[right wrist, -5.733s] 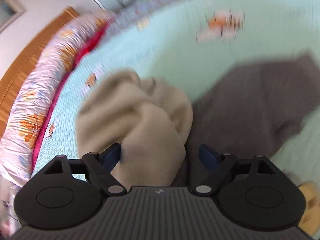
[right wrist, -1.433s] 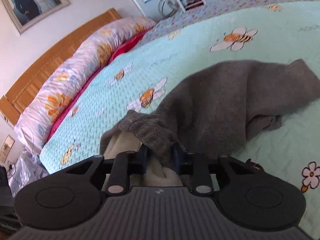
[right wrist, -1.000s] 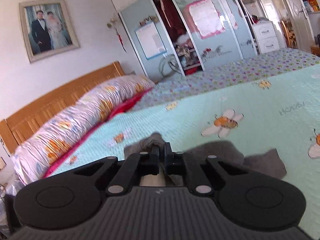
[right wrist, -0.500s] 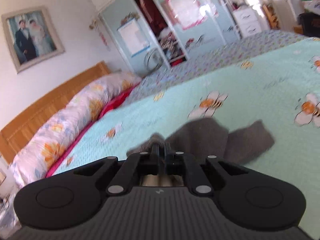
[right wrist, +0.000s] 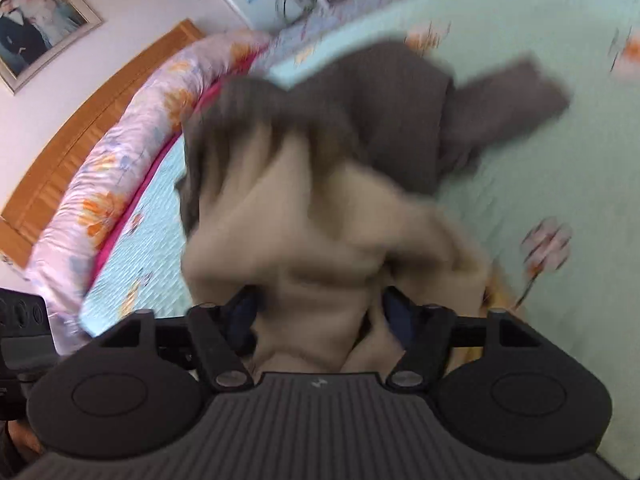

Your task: Fold clothes

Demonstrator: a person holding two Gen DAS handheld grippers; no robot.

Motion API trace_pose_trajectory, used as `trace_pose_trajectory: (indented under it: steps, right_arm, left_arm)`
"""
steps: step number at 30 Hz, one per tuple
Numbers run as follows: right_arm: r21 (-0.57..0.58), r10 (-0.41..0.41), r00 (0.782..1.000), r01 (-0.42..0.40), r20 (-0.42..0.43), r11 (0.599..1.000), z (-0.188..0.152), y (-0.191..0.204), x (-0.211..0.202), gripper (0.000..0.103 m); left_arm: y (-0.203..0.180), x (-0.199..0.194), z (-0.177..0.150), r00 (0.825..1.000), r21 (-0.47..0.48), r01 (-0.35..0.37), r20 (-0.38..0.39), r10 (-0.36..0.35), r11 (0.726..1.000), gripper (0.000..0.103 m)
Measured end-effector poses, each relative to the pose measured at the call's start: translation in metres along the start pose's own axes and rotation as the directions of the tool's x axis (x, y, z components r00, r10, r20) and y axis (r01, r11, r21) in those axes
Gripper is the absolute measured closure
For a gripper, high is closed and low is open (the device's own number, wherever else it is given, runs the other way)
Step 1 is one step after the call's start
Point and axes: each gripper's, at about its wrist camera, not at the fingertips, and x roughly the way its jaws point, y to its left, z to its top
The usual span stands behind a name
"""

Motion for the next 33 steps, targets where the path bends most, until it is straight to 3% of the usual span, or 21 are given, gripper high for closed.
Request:
trace_pose_trajectory:
  steps: [1,3,6,8,9,10,11,12,15,17,19,23,26,29,33]
  right_arm:
    - [0.014,0.019,1.000,-0.019,-0.023,1.000,-0.002,0.000,0.006,0.061]
    - [0.007,0.035,0.999,-0.035,0.012,0.999,0.006,0.012,-0.002,0.068]
    - [0.044,0.139,0.985,-0.144,0.098,0.989,0.028,0.029,-0.026,0.080]
    - [0.059,0.232,0.960,-0.243,0.157,0.968,0.042,0.038,-0.043,0.085]
    - [0.060,0.286,0.939,-0.302,0.188,0.951,0.048,0.041,-0.051,0.099]
    - [0.056,0.332,0.918,-0.351,0.217,0.935,0.055,0.045,-0.059,0.099]
    - [0.034,0.330,0.916,-0.346,0.229,0.937,0.061,0.052,-0.065,0.099]
    - [0.009,0.286,0.929,-0.297,0.235,0.955,0.065,0.058,-0.068,0.098]
    - [-0.009,0.121,0.964,-0.122,0.238,0.992,0.067,0.044,-0.066,0.077]
    - [-0.018,0.010,0.970,-0.006,0.241,1.000,0.067,0.033,-0.065,0.048]
    - [0.015,-0.050,0.972,0.048,0.232,0.999,0.057,0.012,-0.062,0.040]
    - [0.102,-0.102,0.987,0.089,0.126,0.991,0.032,-0.020,-0.043,0.035]
    - [0.087,-0.083,0.988,0.073,0.129,0.994,0.015,-0.015,-0.048,0.035]
    - [0.035,-0.062,0.989,0.057,0.133,0.998,0.004,-0.003,-0.059,0.031]
    - [0.044,-0.078,0.996,0.076,0.049,0.996,0.000,-0.004,-0.036,0.027]
  left_arm:
    - [-0.002,-0.001,0.000,1.000,0.010,0.000,0.000,0.000,1.000,0.059]
    - [-0.006,-0.004,0.000,1.000,0.022,-0.006,0.006,0.006,1.000,0.059]
    - [-0.009,-0.012,0.004,0.999,0.015,-0.001,0.038,0.000,1.000,0.059]
    - [-0.011,-0.022,0.010,0.998,0.016,0.013,0.067,-0.014,1.000,0.059]
    - [-0.012,-0.027,0.012,0.996,0.017,0.019,0.081,-0.021,1.000,0.059]
    - [-0.012,-0.031,0.014,0.996,0.019,0.018,0.091,-0.019,1.000,0.059]
    - [-0.012,-0.035,0.015,0.995,0.023,0.013,0.099,-0.015,1.000,0.057]
    - [-0.012,-0.038,0.017,0.994,0.026,0.007,0.107,-0.010,1.000,0.056]
    - [-0.011,-0.049,0.020,0.991,0.037,-0.008,0.132,0.003,0.999,0.054]
    - [-0.010,-0.056,0.023,0.989,0.044,-0.019,0.148,0.012,0.999,0.053]
    - [-0.010,-0.056,0.027,0.990,0.059,-0.014,0.144,0.006,0.998,0.049]
    - [-0.018,-0.044,0.042,0.987,0.169,-0.076,0.154,0.050,0.983,0.048]
    - [-0.015,-0.042,0.061,0.976,0.204,-0.137,0.193,0.098,0.969,0.048]
    - [0.000,-0.035,0.077,0.985,0.195,-0.122,0.148,0.093,0.973,0.047]
    - [0.000,-0.005,0.070,0.995,0.201,-0.092,0.056,0.082,0.975,0.041]
